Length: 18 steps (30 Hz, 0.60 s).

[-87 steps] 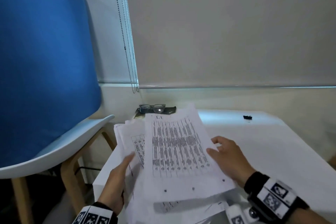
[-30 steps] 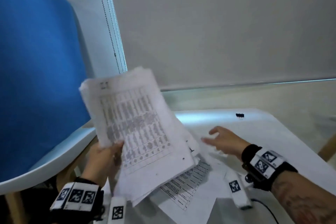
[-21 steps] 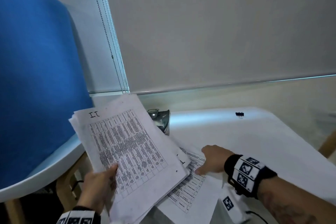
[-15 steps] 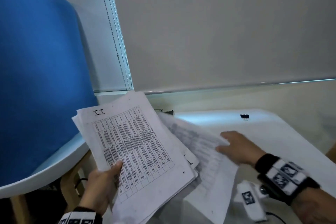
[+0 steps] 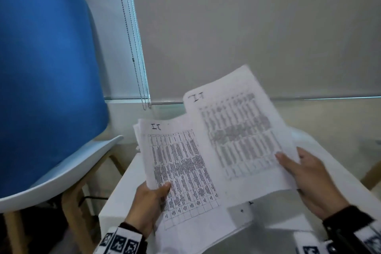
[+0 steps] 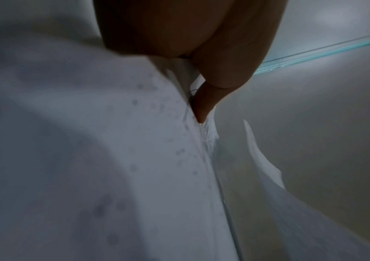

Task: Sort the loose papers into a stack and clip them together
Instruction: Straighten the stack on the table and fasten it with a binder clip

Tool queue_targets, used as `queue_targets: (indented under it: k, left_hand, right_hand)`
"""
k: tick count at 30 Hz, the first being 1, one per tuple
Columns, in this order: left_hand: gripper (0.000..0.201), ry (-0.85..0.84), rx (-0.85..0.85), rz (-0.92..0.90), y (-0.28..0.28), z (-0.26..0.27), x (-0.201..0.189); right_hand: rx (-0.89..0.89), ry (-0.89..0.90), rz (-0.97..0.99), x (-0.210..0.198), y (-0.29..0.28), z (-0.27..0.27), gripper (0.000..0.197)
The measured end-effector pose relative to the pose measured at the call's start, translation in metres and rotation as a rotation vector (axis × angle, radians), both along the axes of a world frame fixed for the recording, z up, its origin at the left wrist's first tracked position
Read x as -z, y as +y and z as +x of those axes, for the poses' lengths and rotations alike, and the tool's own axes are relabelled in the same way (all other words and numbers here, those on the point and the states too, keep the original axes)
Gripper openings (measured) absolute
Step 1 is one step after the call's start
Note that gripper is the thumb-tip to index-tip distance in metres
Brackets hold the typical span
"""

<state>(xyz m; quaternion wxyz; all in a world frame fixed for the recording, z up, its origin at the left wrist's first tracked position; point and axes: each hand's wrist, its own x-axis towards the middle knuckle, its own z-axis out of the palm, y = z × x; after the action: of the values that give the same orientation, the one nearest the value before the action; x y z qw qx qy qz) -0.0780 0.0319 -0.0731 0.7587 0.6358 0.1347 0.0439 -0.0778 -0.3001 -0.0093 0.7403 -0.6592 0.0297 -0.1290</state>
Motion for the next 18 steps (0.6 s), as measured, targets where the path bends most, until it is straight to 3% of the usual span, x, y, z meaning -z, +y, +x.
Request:
queue_targets:
  k: [3,7,9,12,15,18]
  left_hand:
    - [0.023,0.078,0.045,0.109,-0.013,0.003,0.006]
    - [0.041,0.155,0.108,0.042,-0.019,0.009,0.002]
    - [0.048,0.188,0.138,-0.015,-0.018,0.01,-0.001]
    - [0.028,0.146,0.173,0.123,-0.019,0.012,0.002]
    - [0.033,0.072,0.164,0.264,-0.022,0.011,0.006]
    - [0.03,-0.034,0.16,0.275,-0.028,0.007,-0.01]
  right_hand:
    - [-0.04,0.136,-0.146,0.036,0.016,0.001,0.011]
    - [-0.111,0.182,-0.692,0.067,0.02,0.002,0.02]
    - [-0.143,0.19,-0.847,0.064,0.018,0.0,0.019]
    - [-0.248,0.225,-0.983,0.064,0.014,0.001,0.026]
    - [-0.229,0.25,-0.932,0.061,0.009,0.007,0.058]
    - [-0.223,0.299,-0.587,0.045,0.002,0.014,0.081]
